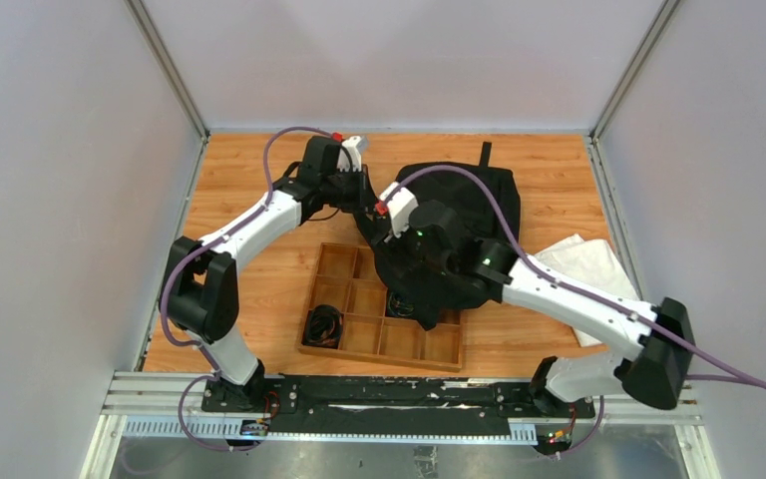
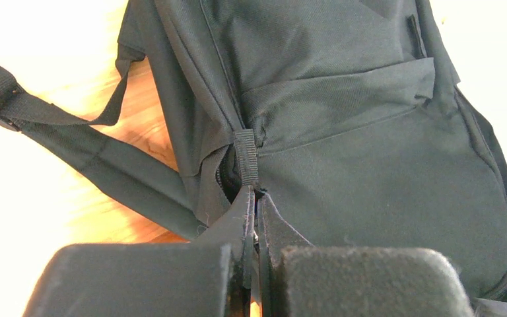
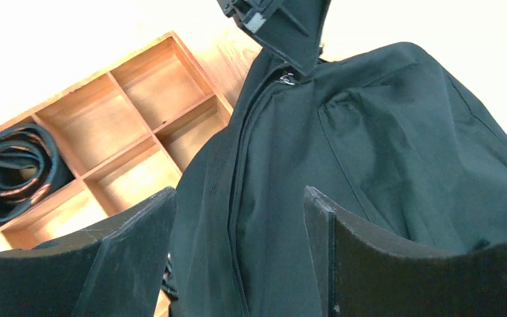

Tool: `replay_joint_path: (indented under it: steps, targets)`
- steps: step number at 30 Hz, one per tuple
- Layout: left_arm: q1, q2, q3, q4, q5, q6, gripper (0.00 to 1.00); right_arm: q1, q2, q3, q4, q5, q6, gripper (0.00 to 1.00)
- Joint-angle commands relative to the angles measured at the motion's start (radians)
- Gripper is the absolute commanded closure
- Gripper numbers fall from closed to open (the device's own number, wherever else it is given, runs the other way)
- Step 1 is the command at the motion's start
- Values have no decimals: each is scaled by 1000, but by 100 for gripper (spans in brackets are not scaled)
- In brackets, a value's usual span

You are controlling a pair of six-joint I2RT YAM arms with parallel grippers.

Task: Pack the student bag
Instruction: Zip the student bag at the center of the board.

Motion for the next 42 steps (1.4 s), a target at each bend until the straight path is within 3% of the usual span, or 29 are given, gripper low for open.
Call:
replay_joint_path:
  steps: [1,4,5,9,10,24,39,40,41,42]
  targets:
    - [6,8,50,-40,12,35,100,7,123,64,4,8,-50,27]
    - [7,6,49,-39,12,37,100,7,149,68,19,-27,-43,36]
    - [7,9,51,-41,12,37,100,7,149,65,21,-37,-42,45]
    - [7,17,59,-38,10,32,100,7,123,24,16,-41,-33,96]
    - [7,19,62,-40,4,31,100,7,111,10,12,-43,-27,100]
    - [12,108,150,-21,4,1,100,7,-74,-169,-72,-99,2,100]
    - [7,116,188,-36,-43,-18,100,7,-92,-150,-109,-92,-9,100]
    - [7,123,214,-63,-38,-12,100,8,-92,-138,-121,-90,-5,98]
    - [6,129,232,-92,-35,-4,92,7,-95,-126,-132,-87,1,81]
    - [6,130,249,-118,-37,3,77,7,-101,-113,-140,-79,10,56]
